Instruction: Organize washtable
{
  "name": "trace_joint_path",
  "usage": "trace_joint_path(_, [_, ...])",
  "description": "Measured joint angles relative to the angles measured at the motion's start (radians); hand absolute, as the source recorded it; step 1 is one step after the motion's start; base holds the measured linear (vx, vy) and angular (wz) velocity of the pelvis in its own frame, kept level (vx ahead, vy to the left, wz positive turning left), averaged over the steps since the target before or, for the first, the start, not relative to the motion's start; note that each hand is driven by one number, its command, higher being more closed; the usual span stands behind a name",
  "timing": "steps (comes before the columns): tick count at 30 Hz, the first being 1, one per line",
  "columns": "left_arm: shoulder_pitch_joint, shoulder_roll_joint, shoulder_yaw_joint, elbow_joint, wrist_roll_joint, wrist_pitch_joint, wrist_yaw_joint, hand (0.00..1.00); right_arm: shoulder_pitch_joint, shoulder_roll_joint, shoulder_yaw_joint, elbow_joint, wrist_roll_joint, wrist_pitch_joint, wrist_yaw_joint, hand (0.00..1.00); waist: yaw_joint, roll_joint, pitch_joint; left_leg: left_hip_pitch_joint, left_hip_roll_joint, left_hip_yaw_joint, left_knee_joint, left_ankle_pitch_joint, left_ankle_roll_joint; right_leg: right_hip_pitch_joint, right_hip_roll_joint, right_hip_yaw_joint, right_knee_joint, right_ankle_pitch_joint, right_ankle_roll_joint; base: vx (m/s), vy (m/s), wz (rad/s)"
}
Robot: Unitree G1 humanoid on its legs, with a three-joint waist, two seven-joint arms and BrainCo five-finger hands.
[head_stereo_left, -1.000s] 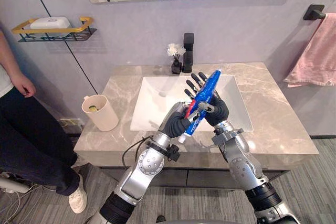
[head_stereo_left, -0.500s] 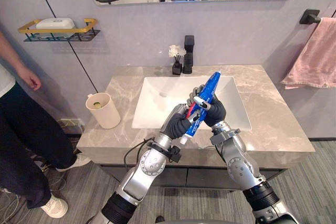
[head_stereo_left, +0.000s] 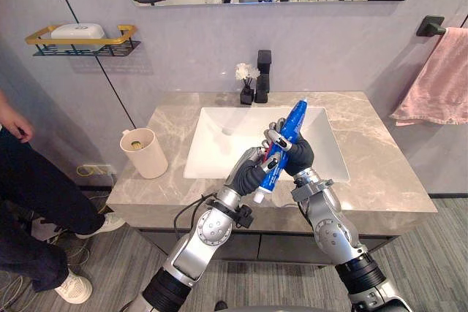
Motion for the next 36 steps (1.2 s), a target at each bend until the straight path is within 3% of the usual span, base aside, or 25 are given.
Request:
trace_joint_path(4, [0.001,0.0,0.022,-0.005,0.009,-0.01,0.003,0.0,0.01,0.008,-0.026,0.0,-0.003,-0.001,0.0,1.0,0.001,0.0,0.0,-0.008,0.0,-0.014,0.0,0.006,0.001,0.0,-0.002,-0.017,-0.001,0.0,0.0,-0.01,-0.009,0.11])
trace_joint_path(19, [0.037,0.06,0.342,-0.237,0.086,-0.053,0.11,0.0,0.052,-0.015,-0.111,-0.062,-0.01,-0.016,0.0,1.0,0.001,0.0,0.0,-0.014,-0.001,-0.028,0.001,0.007,0.001,0.013,-0.002,-0.041,-0.017,0.002,0.0,-0.01,-0.008,0.03])
trace_joint_path(27, [0.176,0.045,0.661,-0.396,0.075,-0.063,0.204,0.0,0.124,-0.016,-0.187,-0.089,-0.049,-0.02,0.0,1.0,0.01,0.003,0.0,-0.013,-0.002,-0.043,0.0,0.007,0.0,0.023,-0.003,-0.053,-0.024,0.001,0.0,-0.02,-0.017,0.04])
trace_joint_path(31, [0.288,-0.02,0.881,-0.382,-0.015,-0.065,0.245,0.0,0.194,-0.001,-0.249,-0.125,-0.069,-0.021,-0.002,1.0,0.031,0.006,0.0,-0.013,-0.004,-0.049,0.0,0.002,-0.006,0.035,-0.003,-0.07,-0.032,-0.003,-0.006,-0.02,-0.022,0.11])
trace_joint_path(36, [0.37,-0.086,1.03,-0.21,-0.243,-0.072,0.258,0.0,0.215,0.017,-0.297,-0.133,-0.08,-0.038,-0.004,1.0,0.06,0.018,-0.009,-0.019,-0.005,-0.058,-0.006,0.002,-0.007,0.035,-0.003,-0.082,-0.033,-0.008,-0.009,-0.02,-0.027,0.08])
